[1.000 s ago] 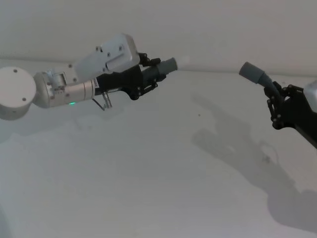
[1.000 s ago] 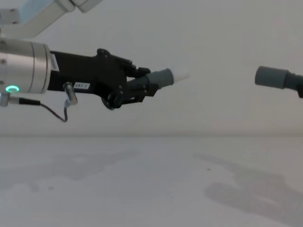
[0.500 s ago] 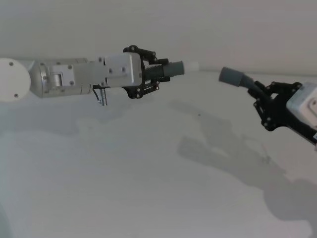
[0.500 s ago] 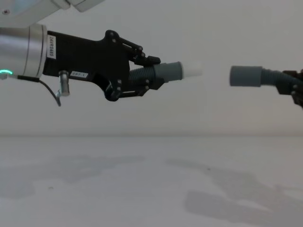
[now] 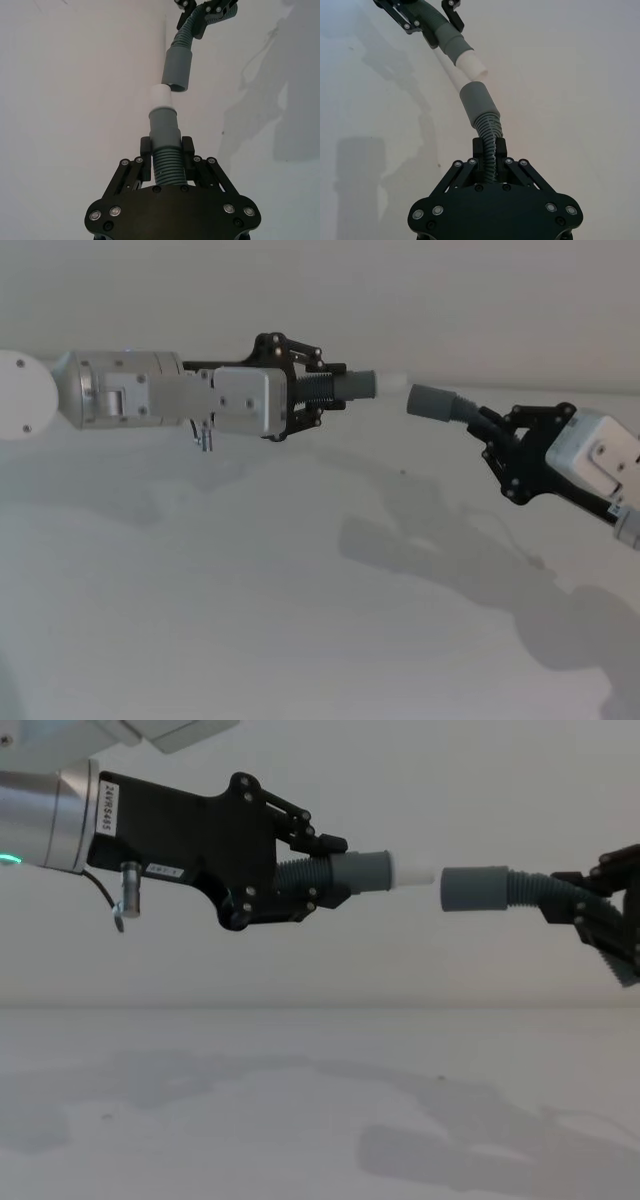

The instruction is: Use both hands to pick up one end of the pipe from the table, align the ends, and insert them.

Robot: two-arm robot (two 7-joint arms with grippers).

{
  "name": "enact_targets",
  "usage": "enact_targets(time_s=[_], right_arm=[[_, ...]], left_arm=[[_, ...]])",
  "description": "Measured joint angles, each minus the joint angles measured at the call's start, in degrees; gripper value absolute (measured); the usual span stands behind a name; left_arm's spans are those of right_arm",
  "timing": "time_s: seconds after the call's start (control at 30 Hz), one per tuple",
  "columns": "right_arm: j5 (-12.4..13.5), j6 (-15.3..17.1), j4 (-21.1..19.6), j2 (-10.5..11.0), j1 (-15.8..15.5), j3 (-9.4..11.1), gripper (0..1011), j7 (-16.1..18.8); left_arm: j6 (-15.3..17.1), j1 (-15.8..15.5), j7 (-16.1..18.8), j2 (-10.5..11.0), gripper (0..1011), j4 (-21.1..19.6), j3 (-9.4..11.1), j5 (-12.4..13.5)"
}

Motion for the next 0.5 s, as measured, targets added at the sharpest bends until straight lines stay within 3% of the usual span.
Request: enact_targets(time_s=[0.5], right_arm=[[0.77,0.23,0.39,-0.43,1.47,-0.96,135,0.85]], left_arm=[[-1.12,-0.54,-0.2,0.36,347,-0.04,0.37,0.92]])
